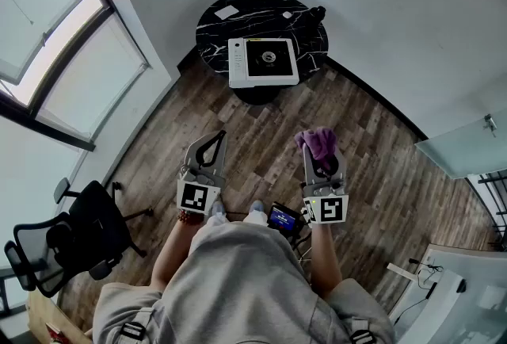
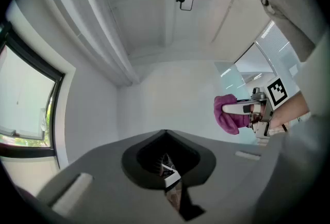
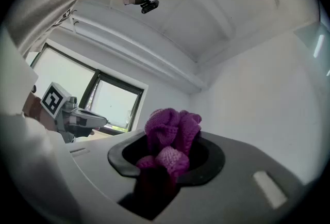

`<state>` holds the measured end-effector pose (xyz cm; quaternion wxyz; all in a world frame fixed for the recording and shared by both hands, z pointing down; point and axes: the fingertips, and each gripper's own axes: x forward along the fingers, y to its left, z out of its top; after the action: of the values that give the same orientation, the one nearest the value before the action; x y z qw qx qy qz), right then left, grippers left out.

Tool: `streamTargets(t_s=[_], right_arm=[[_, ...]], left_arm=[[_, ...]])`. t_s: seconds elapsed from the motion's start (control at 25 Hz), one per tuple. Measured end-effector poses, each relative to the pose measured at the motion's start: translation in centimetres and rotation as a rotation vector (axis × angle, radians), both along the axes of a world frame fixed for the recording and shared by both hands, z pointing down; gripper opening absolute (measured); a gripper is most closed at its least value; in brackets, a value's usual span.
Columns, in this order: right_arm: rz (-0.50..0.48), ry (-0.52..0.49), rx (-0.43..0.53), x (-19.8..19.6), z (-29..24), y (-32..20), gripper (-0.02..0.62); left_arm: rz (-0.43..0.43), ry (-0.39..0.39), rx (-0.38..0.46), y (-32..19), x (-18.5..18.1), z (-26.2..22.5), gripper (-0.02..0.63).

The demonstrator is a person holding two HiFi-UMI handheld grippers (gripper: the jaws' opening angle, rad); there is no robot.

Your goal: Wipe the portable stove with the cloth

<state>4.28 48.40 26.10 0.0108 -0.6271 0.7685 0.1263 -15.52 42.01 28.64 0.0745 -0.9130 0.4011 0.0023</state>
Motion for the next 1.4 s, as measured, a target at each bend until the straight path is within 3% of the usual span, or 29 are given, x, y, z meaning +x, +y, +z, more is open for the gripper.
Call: streamTargets(t_s=[0.16,0.36,0.52,0.72,1.16,1.4], right_arm=[[-0.027,-0.018,-0.014,2.4,0.7,-0.4,0.166],[-0.128,0.013,-0.043,4.2,1.6,-1.4,0.193],[-0.2,0.027,-0.067,4.9,2.3,-2.6,0.201],[-0.291,-0.024,-0.09,4.5,2.8,-4.7,0.201],[-0.158,0.088,-0.109,6.8,4.2,-14.9,0.192],[-0.134,0.121,-0.265,8.5,6.3,-21.7,0.192]], left_arm=[[-0.017,-0.002,-0.013,-0.2,2.2,0.5,0.002],[-0.02,-0.012,-0.024,-0.3,5.1,1.2,0.002],[-0.013,-0.016,-0.053,-0.3,6.7,2.1,0.002],[-0.003,-0.014,-0.098,-2.2,7.1,3.8,0.002],[0.124,-0.02,-0.144,-13.2,8.2,7.2,0.002],[0.204,-0.054,-0.171,-18.1,8.4,10.1,0.002]])
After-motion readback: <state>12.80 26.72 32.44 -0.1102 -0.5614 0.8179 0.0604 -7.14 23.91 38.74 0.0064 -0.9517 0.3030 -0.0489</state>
